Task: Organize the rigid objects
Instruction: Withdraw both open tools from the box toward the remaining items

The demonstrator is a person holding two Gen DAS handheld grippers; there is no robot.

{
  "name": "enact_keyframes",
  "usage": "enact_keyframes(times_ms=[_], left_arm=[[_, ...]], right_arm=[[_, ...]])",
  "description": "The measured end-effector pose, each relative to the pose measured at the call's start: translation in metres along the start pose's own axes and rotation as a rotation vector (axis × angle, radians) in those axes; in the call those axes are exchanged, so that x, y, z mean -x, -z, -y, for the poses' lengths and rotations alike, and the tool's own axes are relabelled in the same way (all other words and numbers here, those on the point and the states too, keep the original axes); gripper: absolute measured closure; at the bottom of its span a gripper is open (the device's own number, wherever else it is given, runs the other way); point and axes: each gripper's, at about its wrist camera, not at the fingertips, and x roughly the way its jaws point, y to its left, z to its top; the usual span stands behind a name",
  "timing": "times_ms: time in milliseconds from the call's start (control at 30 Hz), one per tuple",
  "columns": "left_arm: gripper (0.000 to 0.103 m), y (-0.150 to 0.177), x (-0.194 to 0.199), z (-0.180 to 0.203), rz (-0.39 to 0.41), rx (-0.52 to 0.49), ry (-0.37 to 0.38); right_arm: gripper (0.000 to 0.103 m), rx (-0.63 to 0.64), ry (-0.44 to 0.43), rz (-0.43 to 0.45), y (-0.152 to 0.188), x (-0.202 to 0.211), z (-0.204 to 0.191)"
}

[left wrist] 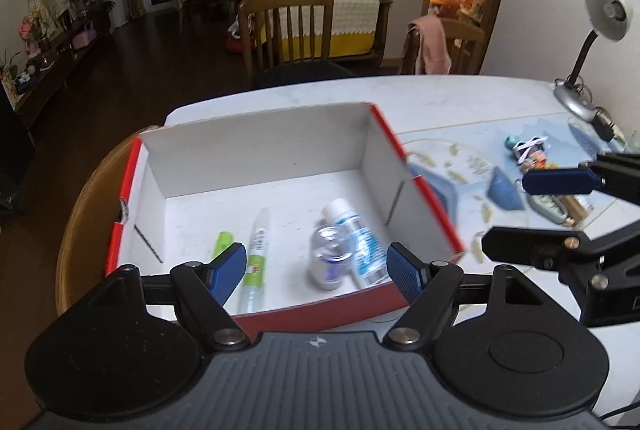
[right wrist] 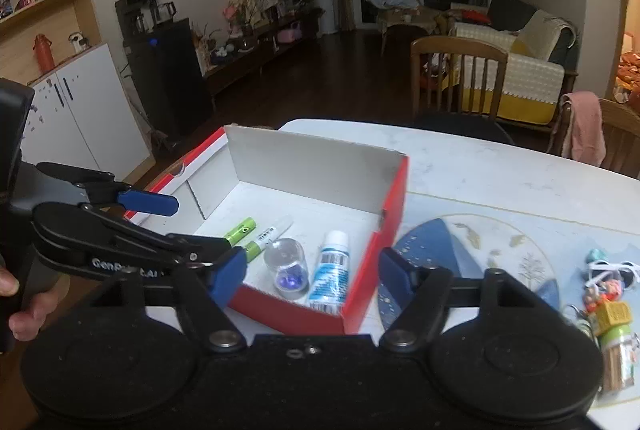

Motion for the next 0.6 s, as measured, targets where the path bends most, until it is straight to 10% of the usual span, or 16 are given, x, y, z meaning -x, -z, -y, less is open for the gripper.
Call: enact_keyframes(times_ms=[600], left_arm=[[0.014,-0.002,-0.006,0.106,0.08,0.01,0.147]], right_arm=[[0.006,-0.115,0.121,0.03,0.061,0.075,0.088]])
